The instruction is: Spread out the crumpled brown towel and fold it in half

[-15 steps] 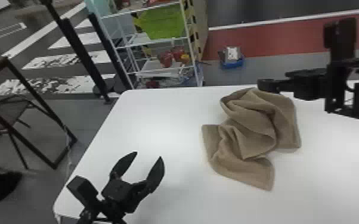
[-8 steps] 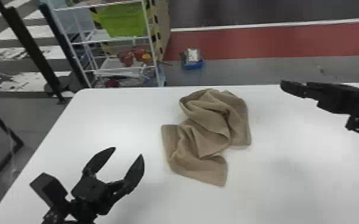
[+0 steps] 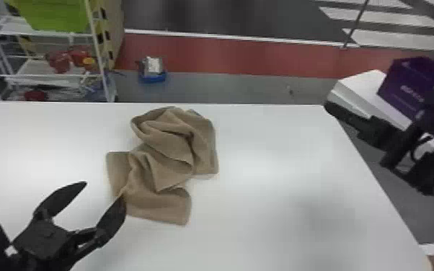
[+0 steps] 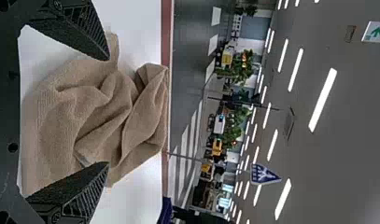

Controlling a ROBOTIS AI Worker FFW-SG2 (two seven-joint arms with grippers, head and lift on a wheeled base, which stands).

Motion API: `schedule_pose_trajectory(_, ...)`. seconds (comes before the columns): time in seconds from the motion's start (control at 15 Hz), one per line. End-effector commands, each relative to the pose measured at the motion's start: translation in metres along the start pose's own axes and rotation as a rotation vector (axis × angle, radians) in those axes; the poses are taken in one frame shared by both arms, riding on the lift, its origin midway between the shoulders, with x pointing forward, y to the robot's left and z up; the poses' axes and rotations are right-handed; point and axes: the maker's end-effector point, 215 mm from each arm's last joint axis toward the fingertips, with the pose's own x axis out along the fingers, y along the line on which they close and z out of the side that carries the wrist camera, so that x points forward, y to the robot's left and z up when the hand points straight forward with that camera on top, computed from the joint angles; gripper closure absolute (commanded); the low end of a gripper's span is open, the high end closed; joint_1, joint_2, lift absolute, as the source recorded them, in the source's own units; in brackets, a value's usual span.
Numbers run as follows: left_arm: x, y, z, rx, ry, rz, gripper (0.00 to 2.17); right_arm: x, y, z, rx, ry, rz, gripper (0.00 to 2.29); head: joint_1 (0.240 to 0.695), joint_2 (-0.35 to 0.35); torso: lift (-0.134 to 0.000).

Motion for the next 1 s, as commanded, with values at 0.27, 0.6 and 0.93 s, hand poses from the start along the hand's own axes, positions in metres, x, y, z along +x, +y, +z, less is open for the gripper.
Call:
schedule_pose_trajectory(0.27,0.036,-0.075,-0.039,0.029,0.175,-0.138,0.17,-0.053,-0.083,0.021,0.104,-0.055,-0.12,0.07,0.695,-0.35,-0.134)
schedule_pose_trajectory(0.6,0.052,-0.12,-0.061,0.058,0.297,-0.202,0.2,-0.085,-0.126,0.039,0.148,-0.086,-0.182,0.07,0.695,-0.35,-0.134)
schedule_pose_trajectory(0.93,0.067,-0.154,-0.059,0.186,0.33,-0.207,0.21,-0.106,-0.153,0.035,0.216,-0.096,-0.213,0.07,0.695,-0.35,-0.134)
